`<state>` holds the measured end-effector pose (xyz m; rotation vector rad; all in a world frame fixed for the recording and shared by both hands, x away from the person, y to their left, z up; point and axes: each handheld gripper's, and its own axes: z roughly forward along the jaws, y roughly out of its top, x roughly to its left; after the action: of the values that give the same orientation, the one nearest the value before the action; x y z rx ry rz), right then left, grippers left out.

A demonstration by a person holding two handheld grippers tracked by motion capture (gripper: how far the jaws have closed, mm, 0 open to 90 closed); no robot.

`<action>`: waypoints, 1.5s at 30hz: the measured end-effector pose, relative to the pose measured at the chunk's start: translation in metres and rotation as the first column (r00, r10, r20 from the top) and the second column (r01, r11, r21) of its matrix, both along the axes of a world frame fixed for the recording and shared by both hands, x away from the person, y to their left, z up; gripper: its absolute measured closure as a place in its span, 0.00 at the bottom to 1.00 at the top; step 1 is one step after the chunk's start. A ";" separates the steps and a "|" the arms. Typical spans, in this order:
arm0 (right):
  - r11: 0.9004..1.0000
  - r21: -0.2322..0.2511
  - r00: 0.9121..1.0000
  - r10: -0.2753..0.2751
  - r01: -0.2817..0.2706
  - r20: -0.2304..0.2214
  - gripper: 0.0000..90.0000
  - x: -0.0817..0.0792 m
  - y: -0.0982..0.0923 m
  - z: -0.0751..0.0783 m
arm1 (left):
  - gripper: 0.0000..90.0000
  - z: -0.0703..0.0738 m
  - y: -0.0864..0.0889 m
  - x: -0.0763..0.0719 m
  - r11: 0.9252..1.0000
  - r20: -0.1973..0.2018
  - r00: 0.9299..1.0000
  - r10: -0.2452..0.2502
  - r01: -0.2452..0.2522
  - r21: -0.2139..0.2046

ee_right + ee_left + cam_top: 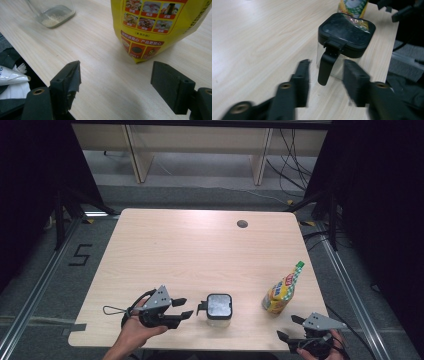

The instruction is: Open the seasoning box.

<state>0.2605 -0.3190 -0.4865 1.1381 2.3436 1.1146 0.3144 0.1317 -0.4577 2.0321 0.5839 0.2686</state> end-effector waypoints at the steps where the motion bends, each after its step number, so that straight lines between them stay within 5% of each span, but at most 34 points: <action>1: 1.000 0.000 1.000 0.000 0.000 0.000 0.28 0.000 0.000 0.000 | 0.69 0.000 0.000 0.000 1.000 0.000 1.000 0.000 0.000 0.000; 4: 1.000 0.004 1.000 0.005 -0.005 -0.004 0.28 0.000 0.000 -0.001 | 0.85 0.003 -0.002 -0.002 1.000 0.031 0.999 -0.013 0.013 0.011; 9: 1.000 -0.018 1.000 0.008 -0.008 0.027 0.28 0.001 -0.001 -0.001 | 0.95 0.010 -0.004 0.000 0.999 0.070 0.997 -0.037 0.037 0.004; 16: 1.000 -0.015 1.000 0.008 -0.008 0.012 0.28 -0.001 0.004 0.000 | 0.97 0.021 -0.015 0.009 0.998 0.061 0.998 -0.019 0.023 -0.058; 26: 0.999 -0.013 0.999 0.034 -0.033 0.022 0.29 0.000 0.005 0.000 | 0.98 0.008 -0.036 0.020 0.998 0.035 0.998 -0.061 0.061 -0.003; 37: 0.999 -0.012 0.999 0.031 -0.031 0.016 0.33 -0.003 0.007 0.000 | 0.98 0.007 -0.034 0.020 0.998 0.034 0.998 -0.056 0.056 -0.005; 43: 0.992 -0.007 0.991 0.125 -0.125 0.043 0.50 -0.006 0.013 0.003 | 0.98 0.005 -0.034 0.019 0.999 0.028 0.998 -0.049 0.049 -0.018; 45: 0.983 -0.004 0.979 0.185 -0.185 0.083 0.57 -0.005 0.016 0.005 | 0.98 0.005 -0.033 0.019 0.999 0.014 0.999 -0.045 0.045 -0.028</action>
<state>0.2557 -0.3027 -0.4813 0.8704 2.4220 1.2043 0.3338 0.0986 -0.4530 2.0120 0.5299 0.2454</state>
